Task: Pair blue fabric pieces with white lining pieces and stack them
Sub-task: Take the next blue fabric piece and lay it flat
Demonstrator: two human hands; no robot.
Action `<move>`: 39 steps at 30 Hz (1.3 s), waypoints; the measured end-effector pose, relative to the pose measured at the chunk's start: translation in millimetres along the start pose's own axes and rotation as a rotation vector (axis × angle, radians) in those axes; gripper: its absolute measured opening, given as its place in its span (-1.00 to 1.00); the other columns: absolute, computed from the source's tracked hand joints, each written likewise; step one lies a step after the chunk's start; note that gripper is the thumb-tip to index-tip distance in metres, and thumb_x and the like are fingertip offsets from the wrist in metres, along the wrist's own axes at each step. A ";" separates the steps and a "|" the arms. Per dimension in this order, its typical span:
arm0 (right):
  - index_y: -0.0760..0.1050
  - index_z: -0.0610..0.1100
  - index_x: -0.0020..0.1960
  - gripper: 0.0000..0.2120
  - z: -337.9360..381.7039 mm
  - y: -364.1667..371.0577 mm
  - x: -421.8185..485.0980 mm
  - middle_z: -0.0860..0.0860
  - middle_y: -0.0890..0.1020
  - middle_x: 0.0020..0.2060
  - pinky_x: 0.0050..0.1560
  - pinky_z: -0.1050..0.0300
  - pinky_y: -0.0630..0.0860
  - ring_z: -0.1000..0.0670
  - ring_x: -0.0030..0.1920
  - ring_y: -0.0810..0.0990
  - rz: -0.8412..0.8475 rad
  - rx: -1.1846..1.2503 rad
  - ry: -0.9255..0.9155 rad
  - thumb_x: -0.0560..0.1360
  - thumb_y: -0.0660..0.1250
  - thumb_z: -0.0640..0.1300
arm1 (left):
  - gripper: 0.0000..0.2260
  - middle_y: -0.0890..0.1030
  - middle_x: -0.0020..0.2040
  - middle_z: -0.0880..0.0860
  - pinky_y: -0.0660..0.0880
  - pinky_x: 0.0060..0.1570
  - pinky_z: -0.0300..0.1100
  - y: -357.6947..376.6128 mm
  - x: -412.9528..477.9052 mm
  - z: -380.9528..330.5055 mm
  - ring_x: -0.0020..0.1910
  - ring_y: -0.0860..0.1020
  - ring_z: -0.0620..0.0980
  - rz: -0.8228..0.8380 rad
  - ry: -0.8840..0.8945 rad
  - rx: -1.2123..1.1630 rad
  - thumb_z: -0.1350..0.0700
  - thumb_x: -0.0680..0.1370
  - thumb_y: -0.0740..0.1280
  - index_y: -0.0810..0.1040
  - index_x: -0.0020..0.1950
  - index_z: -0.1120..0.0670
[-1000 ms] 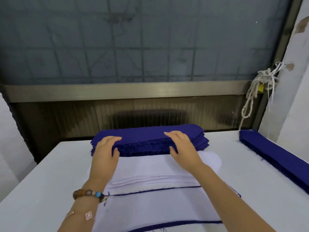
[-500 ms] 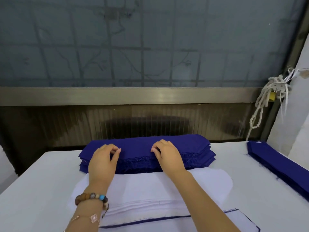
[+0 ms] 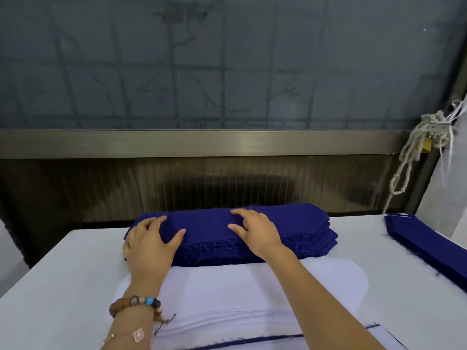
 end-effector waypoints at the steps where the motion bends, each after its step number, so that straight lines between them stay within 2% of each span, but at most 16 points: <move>1: 0.31 0.09 0.44 -0.52 -1.1 0.5 0.0 0.04 0.50 0.26 0.19 0.05 0.46 -0.03 0.22 0.43 0.000 0.009 -0.003 0.56 0.22 0.19 | -0.38 0.38 0.43 0.11 0.30 0.36 0.12 0.2 1.6 4.1 0.41 0.29 0.15 0.034 -0.046 -0.008 -0.23 0.48 0.36 0.39 0.45 0.05; 3: 0.33 0.11 0.42 -0.48 -2.3 0.5 -0.3 0.07 0.50 0.22 0.15 0.07 0.48 -0.01 0.18 0.44 0.002 0.042 -0.006 0.52 0.23 0.26 | -0.19 0.26 0.51 0.15 0.25 0.42 0.11 1.1 3.9 10.0 0.48 0.20 0.17 0.085 -0.116 -0.045 -0.30 0.43 0.37 0.25 0.52 0.12; 5: 0.36 0.13 0.39 -0.45 -2.8 -0.5 -0.5 0.10 0.50 0.08 0.03 0.14 0.46 0.04 0.07 0.45 0.007 0.072 -0.010 0.47 0.26 0.32 | -0.07 0.27 0.49 0.21 0.26 0.41 0.12 1.9 6.3 14.4 0.46 0.22 0.22 0.114 -0.186 -0.127 -0.31 0.37 0.42 0.18 0.53 0.18; 8: 0.40 0.15 0.33 -0.48 -3.3 -1.7 -0.1 0.20 0.40 -0.20 -0.17 0.23 0.34 0.10 -0.11 0.39 0.002 0.112 -0.001 0.44 0.32 0.31 | -0.02 0.31 0.45 0.24 0.31 0.37 0.14 0.8 8.5 21.6 0.41 0.29 0.25 0.106 -0.269 -0.225 -0.29 0.34 0.47 0.15 0.53 0.22; 10: 0.42 0.16 0.30 -0.51 -4.1 -1.1 0.8 0.20 0.35 -0.28 -0.26 0.29 0.27 0.14 -0.21 0.35 0.000 0.133 0.010 0.43 0.34 0.29 | -0.10 0.33 0.43 0.23 0.34 0.32 0.15 -3.4 8.8 27.2 0.39 0.31 0.25 0.033 -0.276 -0.210 -0.24 0.38 0.46 0.19 0.53 0.20; 13: 0.43 0.16 0.27 -0.53 -5.8 1.2 2.3 0.18 0.34 -0.33 -0.34 0.30 0.22 0.18 -0.30 0.31 -0.003 0.159 0.021 0.42 0.37 0.28 | -0.36 0.43 0.35 0.19 0.43 0.19 0.16 -12.2 8.1 31.9 0.30 0.39 0.22 -0.104 -0.231 -0.167 -0.12 0.47 0.44 0.36 0.45 0.12; 17: 0.44 0.17 0.25 -0.55 -8.3 2.4 3.6 0.18 0.35 -0.33 -0.34 0.31 0.23 0.17 -0.32 0.32 -0.018 0.144 0.023 0.41 0.38 0.27 | -0.70 0.58 0.12 0.10 0.51 0.03 0.07 -21.0 5.5 34.2 0.09 0.52 0.12 -0.263 -0.109 -0.224 0.12 0.49 0.45 0.56 0.21 0.08; 21: 0.45 0.16 0.25 -0.56 -6.0 1.9 4.6 0.18 0.34 -0.34 -0.36 0.31 0.20 0.18 -0.32 0.32 -0.019 0.142 0.009 0.42 0.38 0.26 | -0.92 0.64 -0.08 0.03 0.53 -0.15 -0.02 -25.0 4.7 36.7 -0.12 0.55 0.02 -0.345 -0.114 -0.257 0.15 0.50 0.44 0.62 -0.02 0.07; 24: 0.45 0.15 0.25 -0.57 -4.5 0.9 4.0 0.18 0.34 -0.35 -0.37 0.31 0.20 0.18 -0.33 0.32 -0.020 0.136 -0.001 0.43 0.38 0.24 | -0.95 0.64 -0.08 0.05 0.51 -0.18 -0.03 -25.2 6.7 39.5 -0.12 0.54 0.04 -0.364 -0.168 -0.221 0.12 0.52 0.42 0.62 -0.05 0.07; 28: 0.44 0.13 0.26 -0.57 -3.7 0.5 3.5 0.17 0.35 -0.34 -0.37 0.33 0.20 0.17 -0.33 0.34 -0.012 0.124 0.003 0.44 0.38 0.22 | -0.89 0.63 -0.09 0.09 0.46 -0.19 -0.02 -25.2 6.2 41.6 -0.11 0.51 0.09 -0.400 -0.195 -0.146 0.07 0.53 0.40 0.63 -0.06 0.10; 30: 0.44 0.14 0.26 -0.57 -3.1 0.5 3.6 0.17 0.35 -0.34 -0.37 0.33 0.20 0.17 -0.33 0.33 -0.011 0.120 0.002 0.44 0.38 0.22 | -0.85 0.64 -0.15 0.10 0.47 -0.22 -0.04 -25.8 6.2 42.4 -0.17 0.52 0.08 -0.417 -0.226 -0.173 0.05 0.54 0.38 0.64 -0.08 0.13; 33: 0.43 0.13 0.27 -0.57 -2.6 0.4 3.6 0.16 0.36 -0.34 -0.36 0.33 0.20 0.16 -0.32 0.34 -0.005 0.119 0.001 0.45 0.38 0.21 | -0.86 0.66 -0.22 0.09 0.39 -0.32 -0.19 -26.3 6.0 44.4 -0.29 0.51 0.02 -0.440 -0.284 -0.282 0.08 0.56 0.37 0.66 -0.07 0.14; 37: 0.43 0.13 0.28 -0.56 -2.5 0.7 3.0 0.18 0.35 -0.33 -0.36 0.33 0.21 0.18 -0.31 0.32 0.001 0.124 0.001 0.45 0.37 0.21 | -0.85 0.68 -0.14 0.11 0.40 -0.26 -0.21 -28.1 4.8 43.8 -0.23 0.55 0.03 -0.461 -0.269 -0.321 0.13 0.58 0.34 0.68 0.01 0.14; 39: 0.43 0.13 0.28 -0.56 -2.8 0.8 2.7 0.19 0.35 -0.33 -0.35 0.33 0.21 0.18 -0.31 0.32 -0.003 0.128 -0.001 0.45 0.37 0.21 | -0.86 0.68 -0.13 0.10 0.41 -0.25 -0.23 -27.1 5.7 43.7 -0.21 0.55 0.02 -0.421 -0.250 -0.326 0.12 0.58 0.33 0.67 0.02 0.12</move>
Point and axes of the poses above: each hand's wrist, its own x-axis towards the middle knuckle, its own y-axis out of the palm, z = x × y, the point moved 2 cm from there along x, towards the middle knuckle
